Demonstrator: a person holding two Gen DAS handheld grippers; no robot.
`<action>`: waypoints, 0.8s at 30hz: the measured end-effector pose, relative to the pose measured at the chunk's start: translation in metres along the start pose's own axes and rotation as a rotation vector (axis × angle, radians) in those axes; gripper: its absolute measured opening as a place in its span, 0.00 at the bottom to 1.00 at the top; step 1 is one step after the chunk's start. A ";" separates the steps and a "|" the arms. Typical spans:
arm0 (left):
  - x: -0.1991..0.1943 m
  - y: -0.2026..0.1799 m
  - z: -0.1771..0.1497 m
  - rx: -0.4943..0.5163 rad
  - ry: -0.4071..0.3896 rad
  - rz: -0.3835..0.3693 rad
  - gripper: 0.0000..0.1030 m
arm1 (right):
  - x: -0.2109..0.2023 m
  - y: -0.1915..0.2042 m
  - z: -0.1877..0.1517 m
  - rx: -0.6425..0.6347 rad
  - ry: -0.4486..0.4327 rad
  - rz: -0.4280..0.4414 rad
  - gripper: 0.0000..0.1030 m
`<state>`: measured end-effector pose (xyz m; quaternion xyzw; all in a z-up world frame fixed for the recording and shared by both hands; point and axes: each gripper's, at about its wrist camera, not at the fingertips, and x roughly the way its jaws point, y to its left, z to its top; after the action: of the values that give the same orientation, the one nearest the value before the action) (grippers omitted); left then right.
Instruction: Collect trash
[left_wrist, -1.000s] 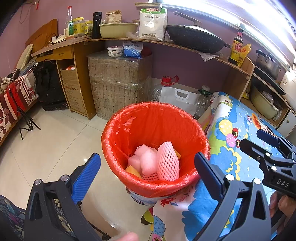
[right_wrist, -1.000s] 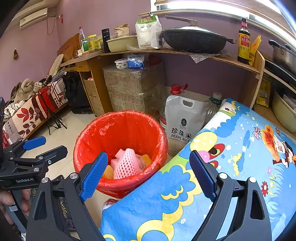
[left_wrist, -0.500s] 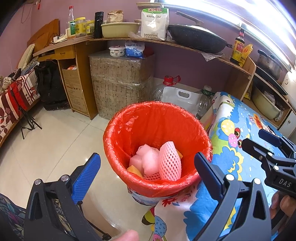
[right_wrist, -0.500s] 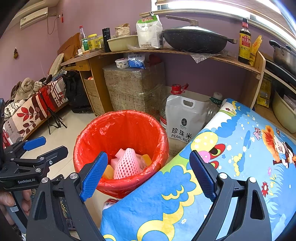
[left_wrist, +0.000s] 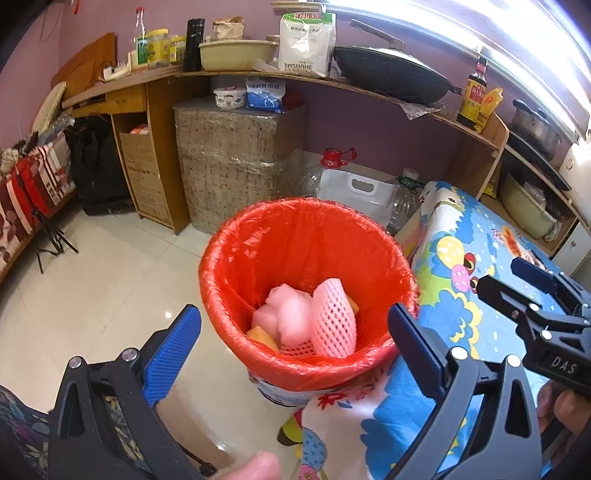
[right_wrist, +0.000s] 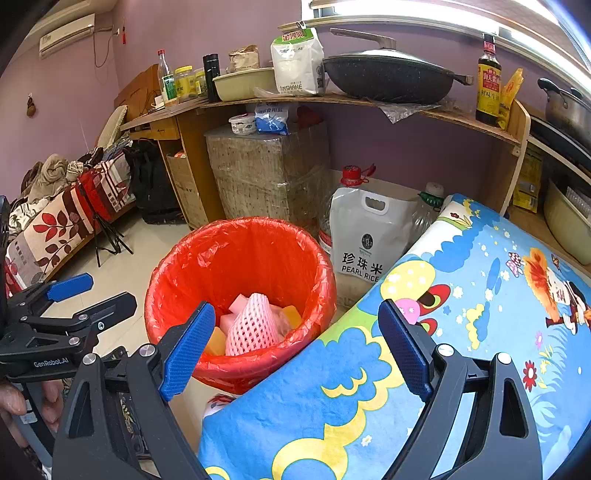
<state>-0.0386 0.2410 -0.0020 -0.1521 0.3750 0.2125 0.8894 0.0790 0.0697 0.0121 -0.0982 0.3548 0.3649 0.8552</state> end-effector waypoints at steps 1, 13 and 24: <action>0.000 0.000 0.000 0.001 0.000 0.003 0.95 | 0.000 0.000 0.000 -0.002 0.000 -0.001 0.82; 0.002 -0.004 0.000 0.014 -0.003 0.000 0.95 | 0.001 0.000 -0.001 -0.004 0.000 -0.001 0.82; 0.001 -0.003 0.000 0.006 -0.004 0.003 0.95 | 0.002 0.000 -0.001 -0.006 0.002 -0.002 0.82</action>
<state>-0.0367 0.2389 -0.0019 -0.1486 0.3740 0.2128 0.8904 0.0793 0.0705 0.0094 -0.1015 0.3543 0.3651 0.8549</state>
